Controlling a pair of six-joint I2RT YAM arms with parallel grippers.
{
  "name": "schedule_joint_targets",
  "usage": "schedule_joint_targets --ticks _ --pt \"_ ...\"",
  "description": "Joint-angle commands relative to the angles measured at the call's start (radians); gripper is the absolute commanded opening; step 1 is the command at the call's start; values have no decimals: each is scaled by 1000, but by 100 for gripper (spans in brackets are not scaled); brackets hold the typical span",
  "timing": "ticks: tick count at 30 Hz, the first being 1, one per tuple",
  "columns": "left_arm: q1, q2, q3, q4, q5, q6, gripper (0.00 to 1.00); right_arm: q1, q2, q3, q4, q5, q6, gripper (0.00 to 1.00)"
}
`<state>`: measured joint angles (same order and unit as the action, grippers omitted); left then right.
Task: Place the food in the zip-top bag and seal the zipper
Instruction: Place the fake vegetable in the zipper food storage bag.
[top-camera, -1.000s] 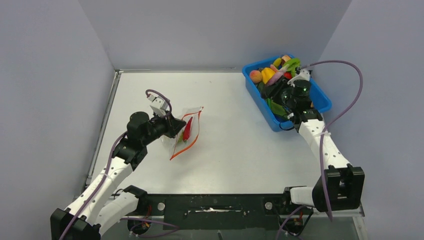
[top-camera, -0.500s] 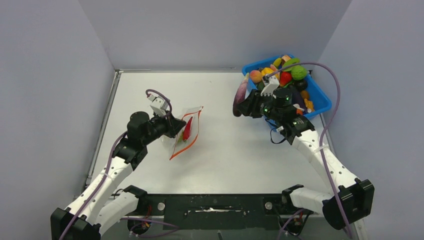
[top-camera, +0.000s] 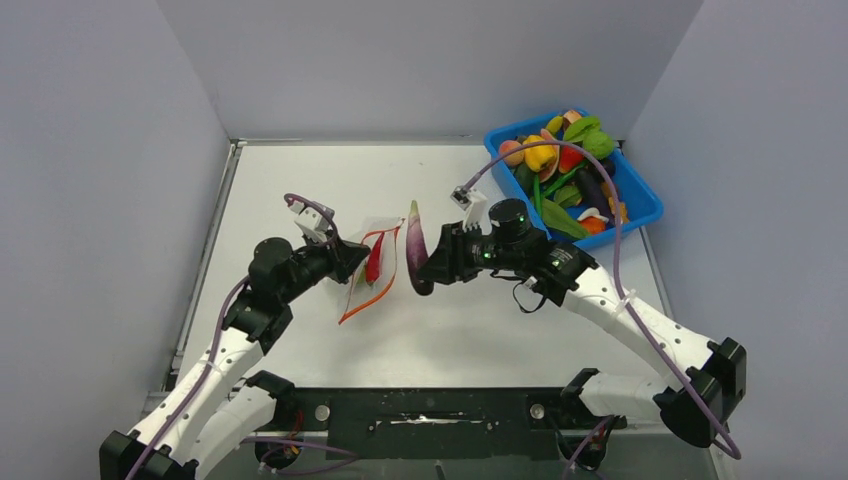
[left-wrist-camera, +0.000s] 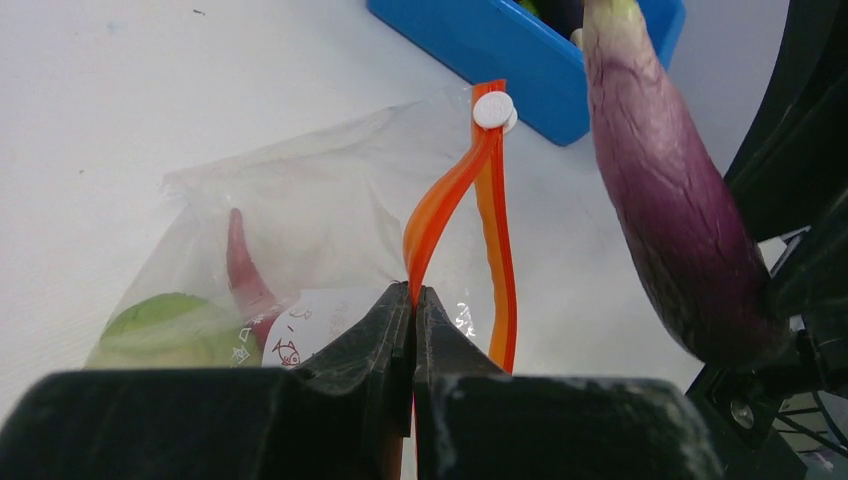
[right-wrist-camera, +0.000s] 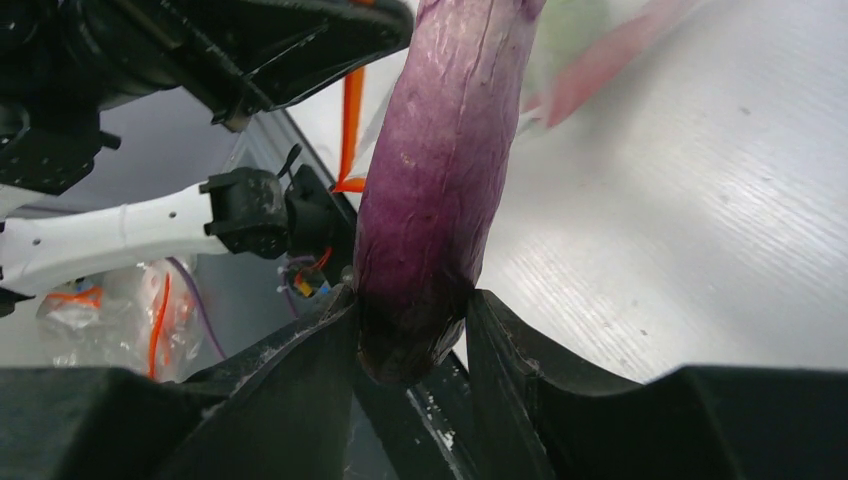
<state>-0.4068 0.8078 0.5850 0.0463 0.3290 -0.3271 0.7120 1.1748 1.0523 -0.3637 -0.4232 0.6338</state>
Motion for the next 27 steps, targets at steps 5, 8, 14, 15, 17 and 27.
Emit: schedule_joint_targets --ticks 5,8,14,15,17,27 --pt "-2 -12 14 97 19 20 0 110 38 45 93 -128 168 34" --pt "-3 -16 14 97 19 19 0 114 52 18 113 -162 240 34" --pt "-3 -10 14 105 32 8 0 137 85 13 92 -170 303 34" --pt "-3 -7 15 106 34 5 0 138 91 12 90 -161 315 34" --pt "-3 -5 14 106 37 2 0 143 101 10 89 -151 330 35" --pt "-3 -18 7 108 41 6 0 158 214 55 60 -157 353 37"
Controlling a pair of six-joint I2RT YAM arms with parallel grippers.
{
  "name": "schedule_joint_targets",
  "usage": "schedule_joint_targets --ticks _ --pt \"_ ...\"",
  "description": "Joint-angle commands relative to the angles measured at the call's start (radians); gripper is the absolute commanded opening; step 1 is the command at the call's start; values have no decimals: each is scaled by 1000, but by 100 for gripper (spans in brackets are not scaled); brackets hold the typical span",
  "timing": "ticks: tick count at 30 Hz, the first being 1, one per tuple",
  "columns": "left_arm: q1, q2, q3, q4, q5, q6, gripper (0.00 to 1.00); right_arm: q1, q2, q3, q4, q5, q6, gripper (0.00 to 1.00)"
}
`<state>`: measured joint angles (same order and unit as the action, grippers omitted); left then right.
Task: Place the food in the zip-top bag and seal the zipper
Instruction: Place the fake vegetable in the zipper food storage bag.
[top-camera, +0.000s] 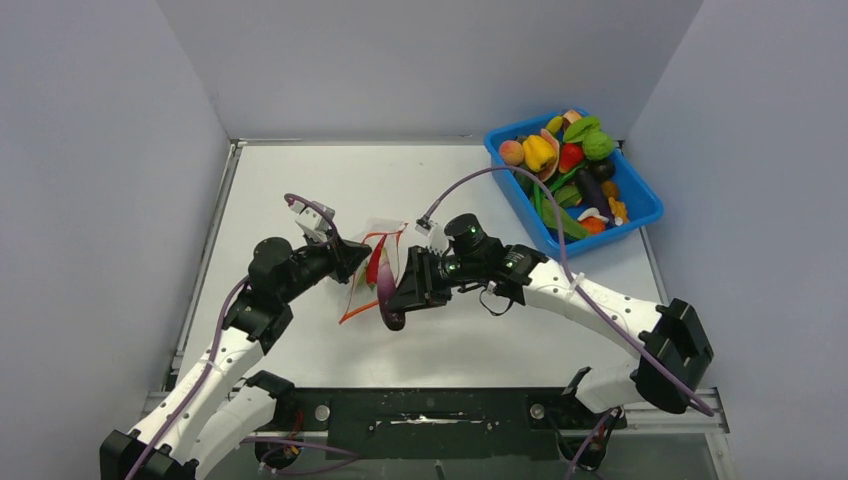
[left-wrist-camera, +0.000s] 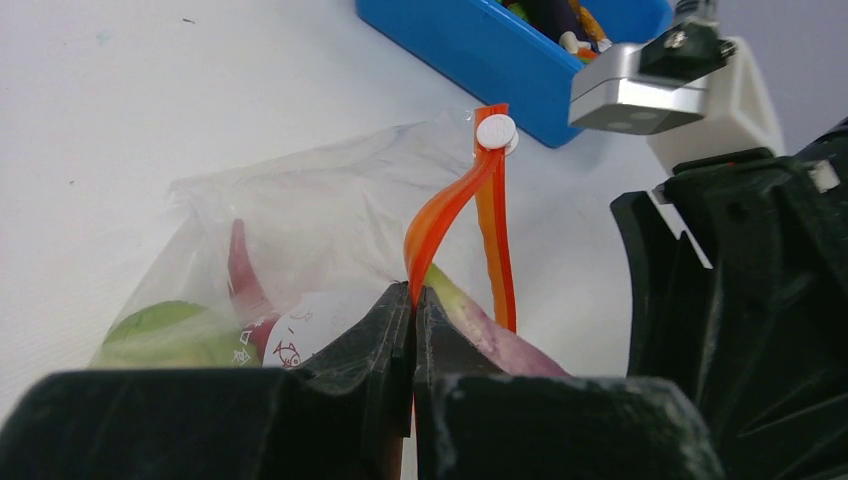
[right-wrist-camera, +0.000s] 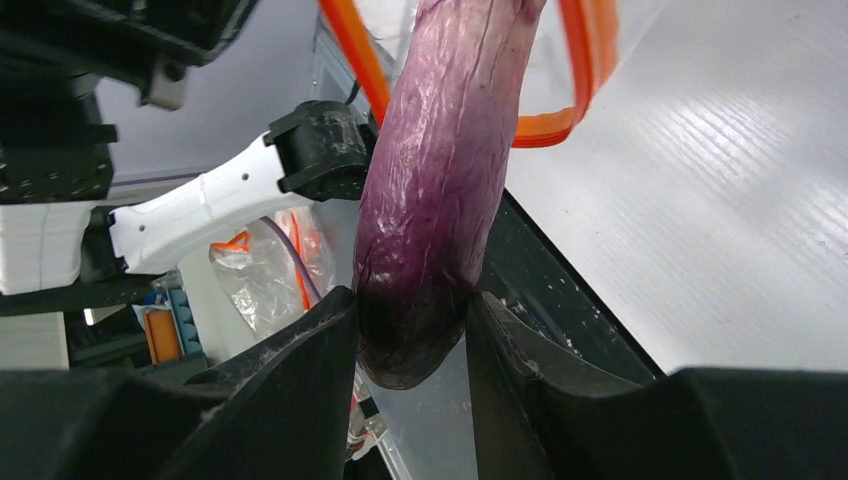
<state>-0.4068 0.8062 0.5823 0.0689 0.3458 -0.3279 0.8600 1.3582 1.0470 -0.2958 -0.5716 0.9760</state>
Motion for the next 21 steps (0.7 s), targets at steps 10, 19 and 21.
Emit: schedule_joint_targets --ticks 10,19,21 --pt "-2 -20 7 89 45 1 0 5 91 156 -99 137 1 37" --pt "-3 -15 14 83 57 -15 0 -23 148 226 -116 270 20 38" --pt "-3 -9 23 71 62 -16 0 -25 169 251 -132 294 19 39"
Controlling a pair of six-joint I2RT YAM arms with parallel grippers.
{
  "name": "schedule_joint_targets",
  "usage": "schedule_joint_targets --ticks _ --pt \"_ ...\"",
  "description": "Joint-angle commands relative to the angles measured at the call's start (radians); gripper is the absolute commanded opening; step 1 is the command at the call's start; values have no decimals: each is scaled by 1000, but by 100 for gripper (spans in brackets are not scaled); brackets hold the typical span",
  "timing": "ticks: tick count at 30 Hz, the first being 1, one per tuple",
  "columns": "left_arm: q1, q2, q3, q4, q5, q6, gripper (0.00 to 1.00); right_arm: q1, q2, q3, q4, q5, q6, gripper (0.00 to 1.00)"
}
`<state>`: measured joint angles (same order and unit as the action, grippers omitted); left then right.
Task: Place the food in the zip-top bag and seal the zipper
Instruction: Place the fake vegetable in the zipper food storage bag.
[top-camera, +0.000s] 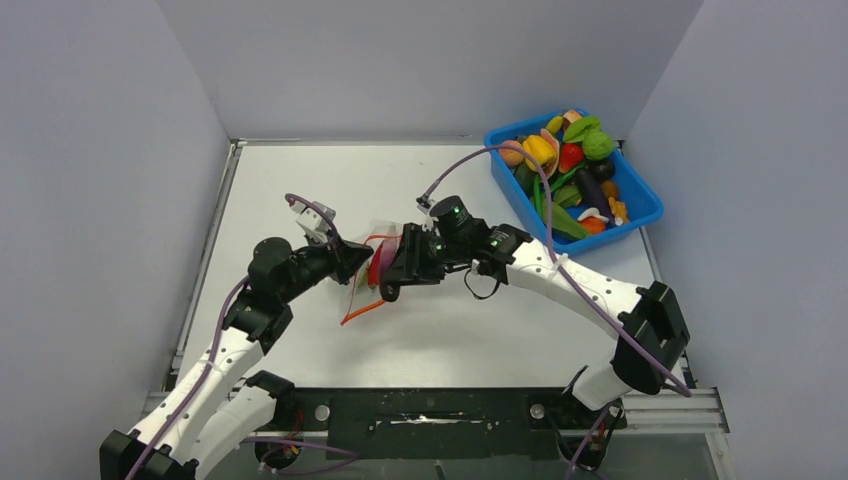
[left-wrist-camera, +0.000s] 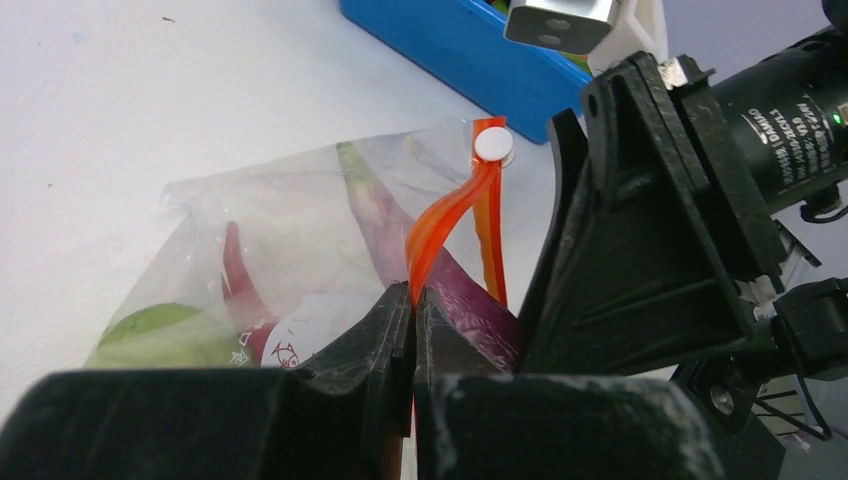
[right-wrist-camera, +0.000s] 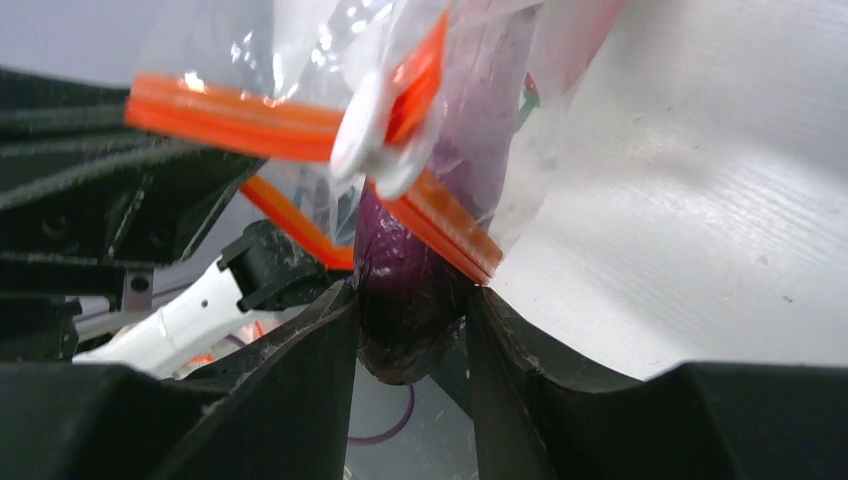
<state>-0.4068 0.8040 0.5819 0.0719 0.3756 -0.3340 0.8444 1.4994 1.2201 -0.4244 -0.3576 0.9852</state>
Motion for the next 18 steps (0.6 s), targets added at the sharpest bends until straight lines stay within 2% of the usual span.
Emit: schedule_joint_targets --ticks 1,10,18 --pt "-3 -2 28 62 32 -12 0 -12 33 84 -3 88 13 39" --pt "-2 14 38 51 39 -34 0 -40 41 69 116 146 94 44" --pt "-3 17 45 45 31 -44 0 -56 78 102 149 146 92 54"
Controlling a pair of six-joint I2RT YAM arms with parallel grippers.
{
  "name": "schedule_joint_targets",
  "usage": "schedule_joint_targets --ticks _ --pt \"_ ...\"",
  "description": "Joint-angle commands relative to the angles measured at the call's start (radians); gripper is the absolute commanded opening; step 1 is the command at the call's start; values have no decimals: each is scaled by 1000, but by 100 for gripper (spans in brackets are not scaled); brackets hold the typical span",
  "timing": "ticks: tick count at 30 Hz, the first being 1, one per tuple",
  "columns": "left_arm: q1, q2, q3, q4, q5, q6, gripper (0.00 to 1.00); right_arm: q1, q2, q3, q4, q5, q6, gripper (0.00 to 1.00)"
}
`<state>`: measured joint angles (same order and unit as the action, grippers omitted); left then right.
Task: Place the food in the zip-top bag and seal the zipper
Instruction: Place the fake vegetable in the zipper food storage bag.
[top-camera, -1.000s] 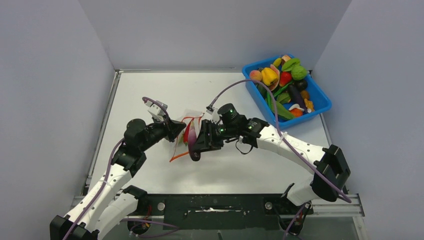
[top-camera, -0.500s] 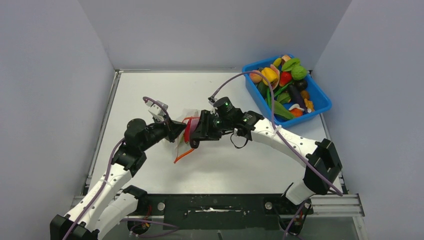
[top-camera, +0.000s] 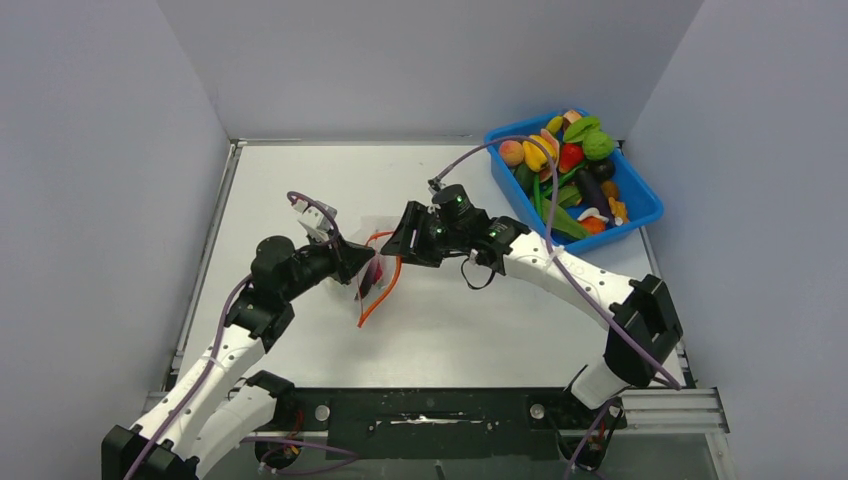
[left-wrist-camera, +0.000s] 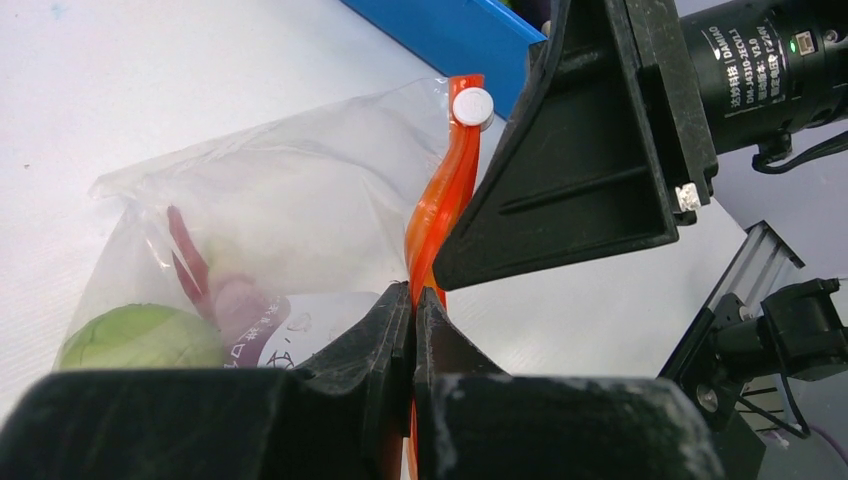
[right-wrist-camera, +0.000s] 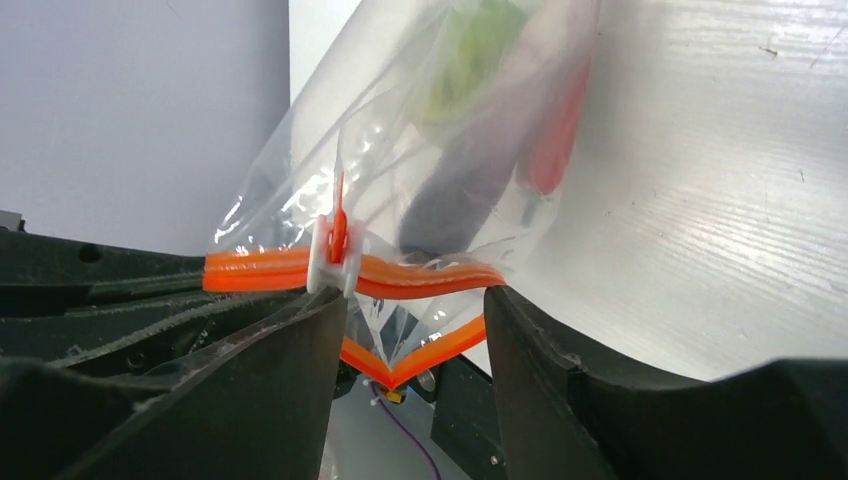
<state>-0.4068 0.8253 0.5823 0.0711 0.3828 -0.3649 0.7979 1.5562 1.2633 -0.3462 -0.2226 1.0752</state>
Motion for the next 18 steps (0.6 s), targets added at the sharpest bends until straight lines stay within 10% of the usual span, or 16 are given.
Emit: schedule_joint_targets --ticks 1,18 --pt "-3 -6 45 43 18 -12 0 -9 19 59 69 11 -2 54" --pt "5 -4 49 38 -15 -18 0 23 -149 -128 132 162 -186 51"
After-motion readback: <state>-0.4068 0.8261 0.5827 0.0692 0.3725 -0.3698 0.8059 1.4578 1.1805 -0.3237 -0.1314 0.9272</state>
